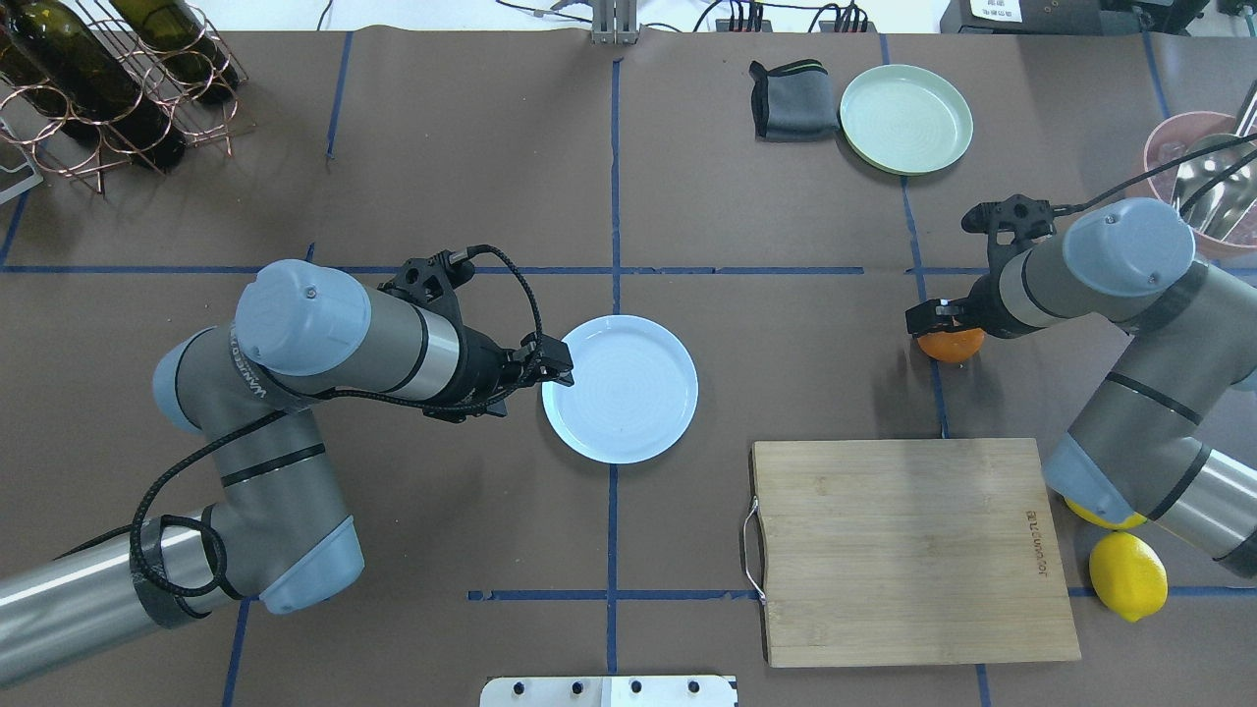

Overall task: Pick orange to plate
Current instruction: 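Release the white plate with the left gripper while the right gripper reaches for the orange, then grasp the orange with the right gripper and lift it while the left arm withdraws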

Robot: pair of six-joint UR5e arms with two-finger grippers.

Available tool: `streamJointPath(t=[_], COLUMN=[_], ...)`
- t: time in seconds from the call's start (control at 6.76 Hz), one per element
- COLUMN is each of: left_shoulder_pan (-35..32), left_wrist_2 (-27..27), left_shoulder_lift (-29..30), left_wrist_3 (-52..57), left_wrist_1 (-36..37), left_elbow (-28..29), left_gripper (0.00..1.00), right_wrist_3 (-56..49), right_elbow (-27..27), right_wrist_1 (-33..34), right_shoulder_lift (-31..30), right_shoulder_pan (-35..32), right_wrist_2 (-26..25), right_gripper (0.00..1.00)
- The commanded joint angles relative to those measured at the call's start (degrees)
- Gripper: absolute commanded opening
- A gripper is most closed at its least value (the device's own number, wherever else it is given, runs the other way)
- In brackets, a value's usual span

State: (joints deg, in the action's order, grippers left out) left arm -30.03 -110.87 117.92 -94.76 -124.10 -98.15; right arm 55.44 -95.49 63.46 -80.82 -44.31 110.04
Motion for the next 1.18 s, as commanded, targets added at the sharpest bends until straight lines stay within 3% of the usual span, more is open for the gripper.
streamJointPath(t=[0.0, 0.15, 0.44, 0.74, 1.03], left_shoulder_pan=[-2.48, -4.84, -11.25, -17.40, -22.42], left_wrist_2=[-1.35, -4.23, -10.39, -13.04, -15.75], left_shoulder_lift=[-5.20, -8.47, -14.53, -22.88, -27.11], left_wrist_3=[1.15, 7.42, 21.30, 39.21, 49.53], left_wrist_1=[-0.09, 0.09, -0.26, -0.53, -0.79], left_elbow=[-5.35, -7.65, -8.02, -8.38, -8.03], left_gripper=[0.92, 0.92, 0.92, 0.92, 0.95], right_wrist_3=[2.28, 3.44, 9.45, 27.37, 32.52], right_elbow=[0.57, 0.14, -5.11, -4.97, -2.61], right_wrist_1=[0.00, 0.00, 1.65, 5.08, 6.49], right_shoulder_lift=[0.75, 0.84, 3.81, 16.17, 23.30], right_shoulder_pan=[0.10, 0.01, 0.45, 6.93, 15.97], right_wrist_2=[0.00, 0.26, 2.45, 1.86, -7.49], right_gripper=[0.51, 0.02, 0.00, 0.00, 0.00])
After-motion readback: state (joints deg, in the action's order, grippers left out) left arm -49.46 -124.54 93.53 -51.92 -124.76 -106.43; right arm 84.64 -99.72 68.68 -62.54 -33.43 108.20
